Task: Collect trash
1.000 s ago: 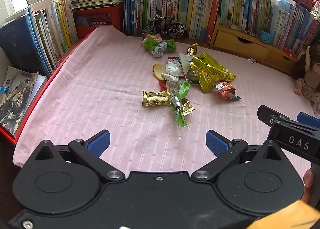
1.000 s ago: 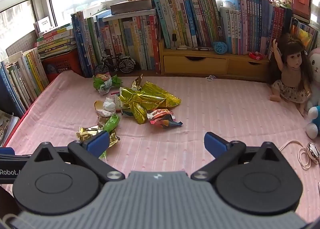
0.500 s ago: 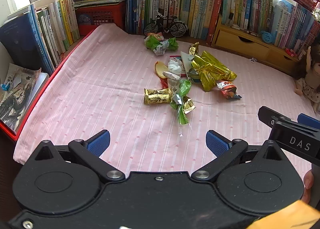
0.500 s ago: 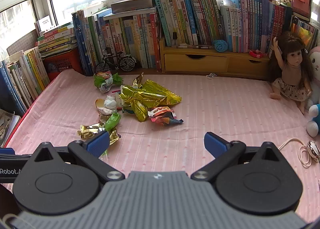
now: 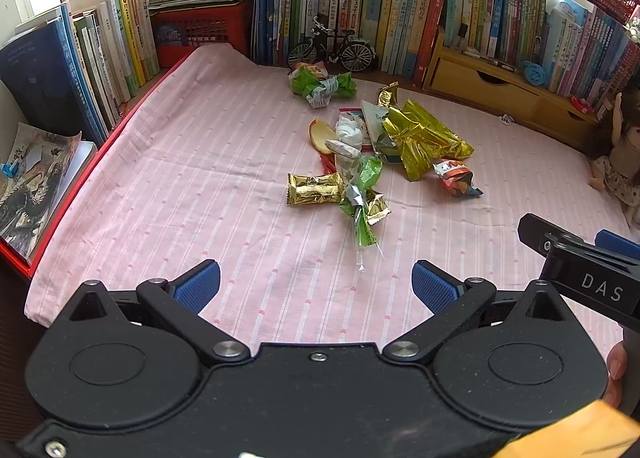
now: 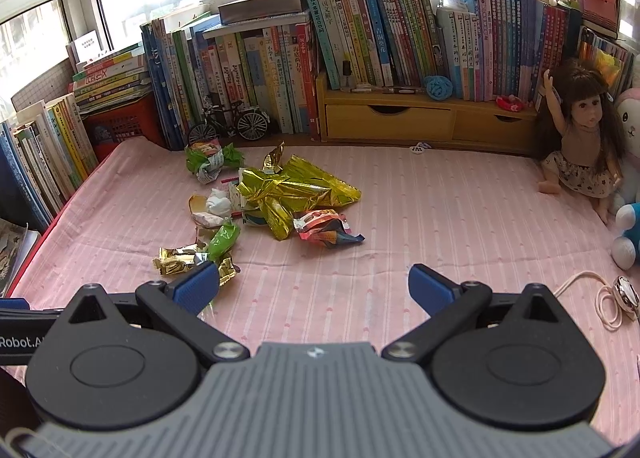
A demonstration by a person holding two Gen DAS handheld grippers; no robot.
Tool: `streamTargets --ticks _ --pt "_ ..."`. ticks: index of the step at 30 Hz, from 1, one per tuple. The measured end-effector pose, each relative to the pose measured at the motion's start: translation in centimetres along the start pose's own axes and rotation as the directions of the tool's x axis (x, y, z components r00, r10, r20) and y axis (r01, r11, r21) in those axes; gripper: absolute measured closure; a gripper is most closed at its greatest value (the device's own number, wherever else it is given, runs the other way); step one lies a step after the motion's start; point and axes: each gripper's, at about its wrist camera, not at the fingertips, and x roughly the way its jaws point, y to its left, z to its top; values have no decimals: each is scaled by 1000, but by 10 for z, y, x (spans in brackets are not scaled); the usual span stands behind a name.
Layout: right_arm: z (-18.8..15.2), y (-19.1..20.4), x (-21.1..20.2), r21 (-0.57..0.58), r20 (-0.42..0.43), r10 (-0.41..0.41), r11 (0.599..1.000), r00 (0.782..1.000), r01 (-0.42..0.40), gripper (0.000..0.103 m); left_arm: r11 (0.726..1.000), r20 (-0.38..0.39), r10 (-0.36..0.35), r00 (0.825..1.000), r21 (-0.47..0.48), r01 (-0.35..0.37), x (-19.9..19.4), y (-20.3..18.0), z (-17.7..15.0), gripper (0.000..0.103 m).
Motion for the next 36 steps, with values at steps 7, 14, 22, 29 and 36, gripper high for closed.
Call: streamTargets --ticks 7,14,22,29,36 --pt "-2 -1 -1 9 -2 3 1000 1000 -3 0 1000 -1 -1 1000 -1 1 0 0 0 1" --pt "2 0 -4 8 13 -11 1000 1000 10 0 1000 31 13 999 0 -13 -2 -3 -2 1" --pt "3 -2 -3 26 6 0 1000 1000 0 0 1000 47 -2 999 -20 3 -5 1 2 1" --pt "3 0 -4 24 8 -4 1000 1000 4 0 1000 40 -2 999 -27 3 -3 4 3 2" --pt "3 1 -4 26 3 0 1000 1000 0 0 1000 37 -2 999 -23 3 -4 3 5 2"
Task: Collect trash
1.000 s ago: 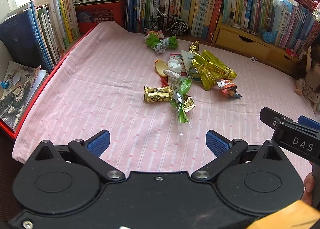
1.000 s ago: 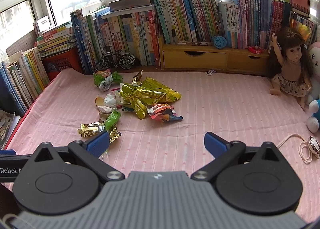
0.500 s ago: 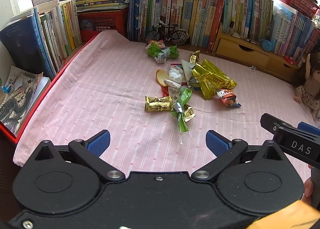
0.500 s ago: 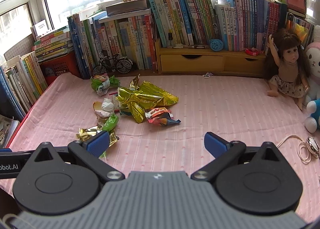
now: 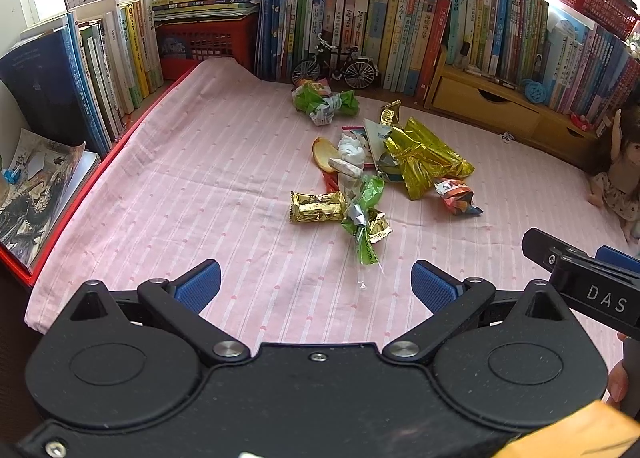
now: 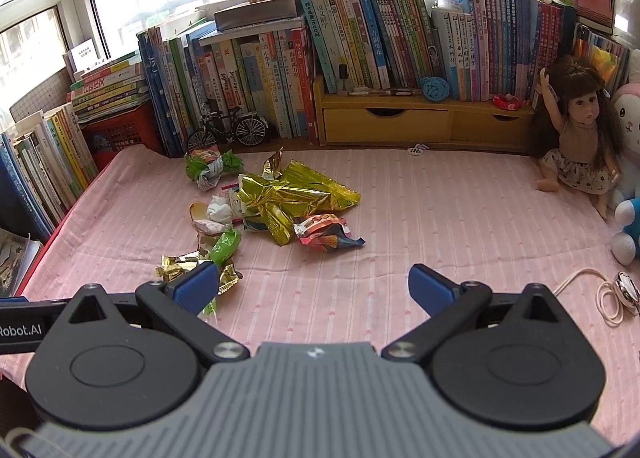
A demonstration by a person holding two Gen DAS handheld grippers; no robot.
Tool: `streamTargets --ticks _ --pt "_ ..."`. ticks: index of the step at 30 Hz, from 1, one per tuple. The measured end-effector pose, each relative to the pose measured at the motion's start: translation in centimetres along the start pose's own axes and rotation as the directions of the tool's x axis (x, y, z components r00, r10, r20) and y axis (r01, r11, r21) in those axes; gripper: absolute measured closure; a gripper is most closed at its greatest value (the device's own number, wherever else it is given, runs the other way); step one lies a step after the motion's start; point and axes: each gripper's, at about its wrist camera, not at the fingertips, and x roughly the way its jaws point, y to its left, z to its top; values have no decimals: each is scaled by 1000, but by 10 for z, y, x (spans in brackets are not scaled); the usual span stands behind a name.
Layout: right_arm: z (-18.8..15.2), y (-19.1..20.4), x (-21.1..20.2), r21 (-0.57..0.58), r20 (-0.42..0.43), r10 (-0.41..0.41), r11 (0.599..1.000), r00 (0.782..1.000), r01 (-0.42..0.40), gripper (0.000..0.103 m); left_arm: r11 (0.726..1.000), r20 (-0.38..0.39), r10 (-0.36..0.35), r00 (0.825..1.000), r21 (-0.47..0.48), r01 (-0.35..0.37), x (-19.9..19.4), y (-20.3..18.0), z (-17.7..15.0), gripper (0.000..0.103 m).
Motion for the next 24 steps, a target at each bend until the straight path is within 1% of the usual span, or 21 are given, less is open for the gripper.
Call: streamTargets --ticks 6,9,12,16,20,24 --pt "2 2 -5 -10 34 -8 1000 999 8 0 1000 15 13 1000 4 -13 -4 -1 2 3" --pt "4 2 -5 -1 43 -12 1000 999 12 0 1000 22 -3 1000 -2 3 -6 1 2 6" --pt "5 -2 -3 19 33 -6 1000 999 6 0 1000 35 -15 999 -14 16 -8 3 3 6" --pt "5 -7 3 51 2 61 997 998 -61 0 1000 58 16 998 1 -16 -12 2 6 6" --pt "6 -7 5 53 -5 84 995 996 -83 0 998 51 31 998 43 -33 -10 -6 7 7" --pt "7 -6 11 42 -29 82 996 996 -81 0 998 31 35 999 44 -36 0 -6 11 10"
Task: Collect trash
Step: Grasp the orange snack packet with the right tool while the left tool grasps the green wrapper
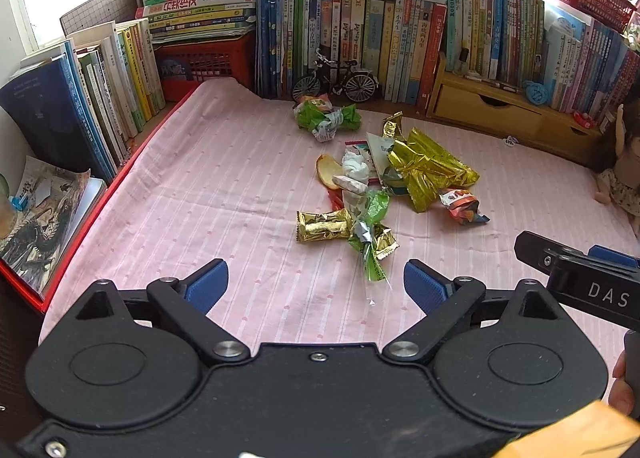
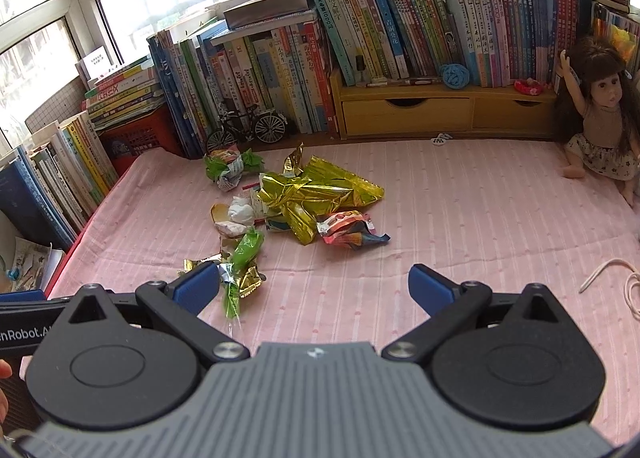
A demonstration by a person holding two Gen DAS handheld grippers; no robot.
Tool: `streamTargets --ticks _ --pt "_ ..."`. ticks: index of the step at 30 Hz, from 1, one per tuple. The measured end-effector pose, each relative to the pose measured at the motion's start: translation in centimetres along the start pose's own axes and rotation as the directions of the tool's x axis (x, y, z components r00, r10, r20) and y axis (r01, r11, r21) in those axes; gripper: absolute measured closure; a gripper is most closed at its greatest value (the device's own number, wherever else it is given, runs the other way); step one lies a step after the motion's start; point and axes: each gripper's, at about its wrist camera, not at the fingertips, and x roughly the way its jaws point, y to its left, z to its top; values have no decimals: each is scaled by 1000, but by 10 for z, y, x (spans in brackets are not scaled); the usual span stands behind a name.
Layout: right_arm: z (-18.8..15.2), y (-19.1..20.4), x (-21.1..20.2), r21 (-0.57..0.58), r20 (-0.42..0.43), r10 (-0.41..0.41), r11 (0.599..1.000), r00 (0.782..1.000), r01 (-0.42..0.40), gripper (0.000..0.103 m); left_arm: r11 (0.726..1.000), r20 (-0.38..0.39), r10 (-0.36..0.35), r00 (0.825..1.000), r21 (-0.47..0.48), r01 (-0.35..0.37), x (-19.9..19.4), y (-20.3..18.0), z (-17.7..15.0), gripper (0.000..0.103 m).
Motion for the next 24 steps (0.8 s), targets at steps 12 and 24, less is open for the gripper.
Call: streamTargets --ticks 12,24 --pt "12 -13 51 -157 -48 1 988 999 -9 7 995 -163 -37 986 -102 21 65 5 -4 28" --pt "35 -33 149 -169 -135 29 984 990 -52 19 984 -163 -59 985 -177 30 156 -19 16 41"
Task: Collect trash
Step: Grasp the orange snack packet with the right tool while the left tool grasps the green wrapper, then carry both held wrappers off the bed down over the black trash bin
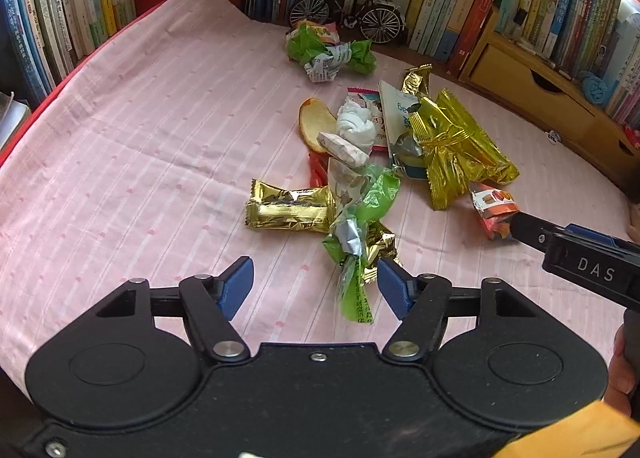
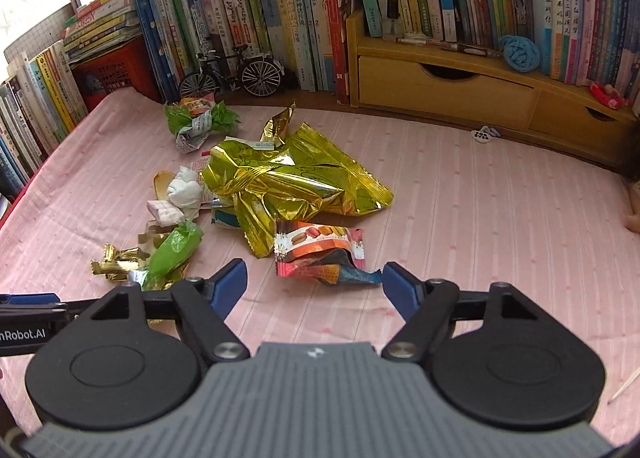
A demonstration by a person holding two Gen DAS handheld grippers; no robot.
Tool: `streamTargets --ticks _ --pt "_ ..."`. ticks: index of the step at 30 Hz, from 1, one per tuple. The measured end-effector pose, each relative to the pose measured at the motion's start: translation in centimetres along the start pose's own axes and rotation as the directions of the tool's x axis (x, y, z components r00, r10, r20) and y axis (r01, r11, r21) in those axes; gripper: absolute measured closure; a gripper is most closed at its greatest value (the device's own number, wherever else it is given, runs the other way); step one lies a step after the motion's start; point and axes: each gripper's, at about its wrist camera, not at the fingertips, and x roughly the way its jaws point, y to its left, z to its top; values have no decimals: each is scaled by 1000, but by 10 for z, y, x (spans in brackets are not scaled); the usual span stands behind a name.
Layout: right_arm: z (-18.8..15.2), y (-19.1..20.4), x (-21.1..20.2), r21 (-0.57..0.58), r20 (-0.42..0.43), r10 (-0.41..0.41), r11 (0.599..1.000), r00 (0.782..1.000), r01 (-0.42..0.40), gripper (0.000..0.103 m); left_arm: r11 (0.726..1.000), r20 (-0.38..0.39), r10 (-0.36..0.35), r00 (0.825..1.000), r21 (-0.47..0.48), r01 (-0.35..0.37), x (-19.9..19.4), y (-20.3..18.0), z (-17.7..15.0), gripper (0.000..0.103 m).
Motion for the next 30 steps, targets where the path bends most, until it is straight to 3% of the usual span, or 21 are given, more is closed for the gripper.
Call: streamTargets --ticks 2,6,10,14,18,30 --pt "4 -1 14 -2 -5 3 1000 1000 -3 19 999 2 -31 1000 -33 31 11 -1 6 52" --pt "10 -3 41 2 -32 9 1000 999 -9 21 994 5 -63 998 -86 63 28 -4 11 61" --pt "10 -4 63 9 -72 16 1000 997 -16 32 994 -16 -65 998 -86 63 43 -11 13 85" --pt "8 -6 63 34 -78 29 999 997 -26 46 999 -13 -34 999 -36 33 40 -20 11 87" --pt "6 -5 48 44 -77 47 998 996 -44 60 998 5 -53 999 -29 53 21 -24 3 88" --pt "-24 -3 -4 103 -80 131 987 988 -123 70 998 74 -15 997 -55 19 -43 -15 -36 88"
